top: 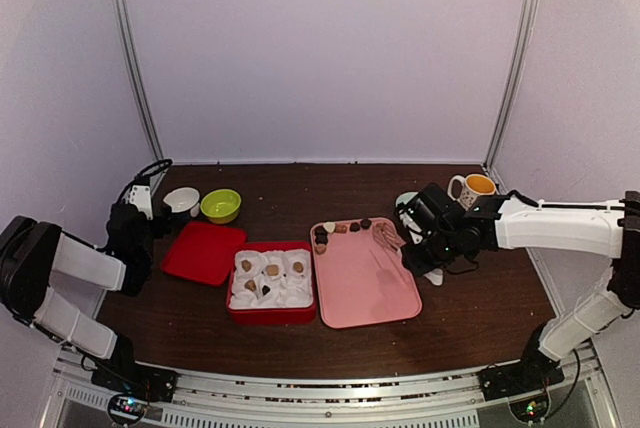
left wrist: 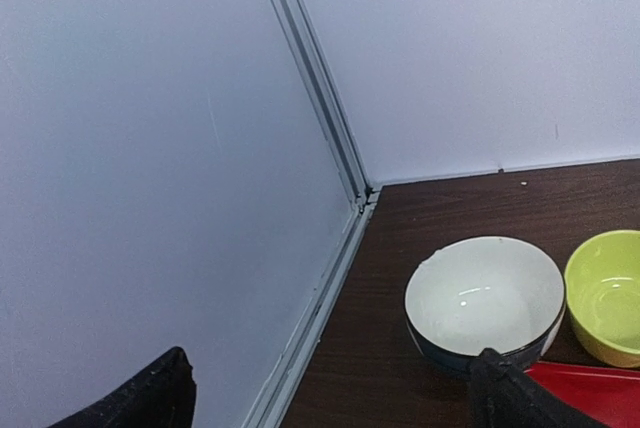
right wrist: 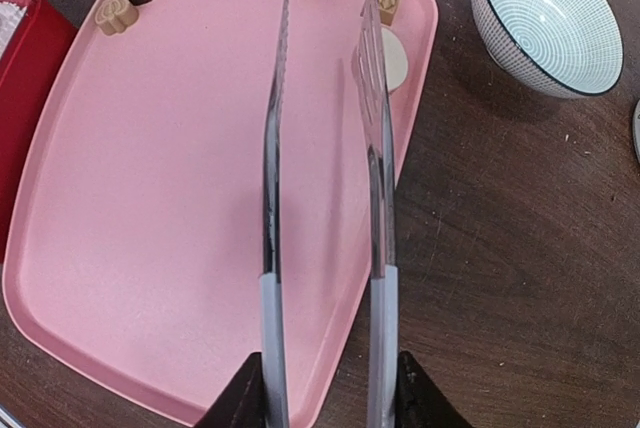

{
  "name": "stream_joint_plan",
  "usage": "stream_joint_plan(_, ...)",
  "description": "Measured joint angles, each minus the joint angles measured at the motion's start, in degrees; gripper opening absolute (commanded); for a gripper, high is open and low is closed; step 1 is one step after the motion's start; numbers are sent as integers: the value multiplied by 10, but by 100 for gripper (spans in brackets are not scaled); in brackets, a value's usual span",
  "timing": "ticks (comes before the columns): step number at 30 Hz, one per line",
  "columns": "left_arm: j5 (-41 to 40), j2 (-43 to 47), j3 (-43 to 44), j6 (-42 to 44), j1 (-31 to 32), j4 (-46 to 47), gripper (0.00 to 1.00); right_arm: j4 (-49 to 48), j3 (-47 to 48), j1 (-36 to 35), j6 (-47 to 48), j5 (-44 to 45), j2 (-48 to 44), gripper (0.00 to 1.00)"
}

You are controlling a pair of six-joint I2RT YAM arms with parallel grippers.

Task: Pack the chocolate
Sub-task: Pick up the fake chocolate from the plate.

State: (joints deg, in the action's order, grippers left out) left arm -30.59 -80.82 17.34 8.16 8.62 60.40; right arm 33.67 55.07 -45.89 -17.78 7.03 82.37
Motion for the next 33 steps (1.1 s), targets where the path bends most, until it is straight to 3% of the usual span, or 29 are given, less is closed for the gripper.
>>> stream_joint_plan(17, 141, -4, 0, -40, -73, -18, 98, 29, 52, 50, 37, -16, 58, 39)
stream_joint_plan(33, 167, -5, 0, -43, -73, -17, 98, 53, 76, 55, 59, 5, 92, 38)
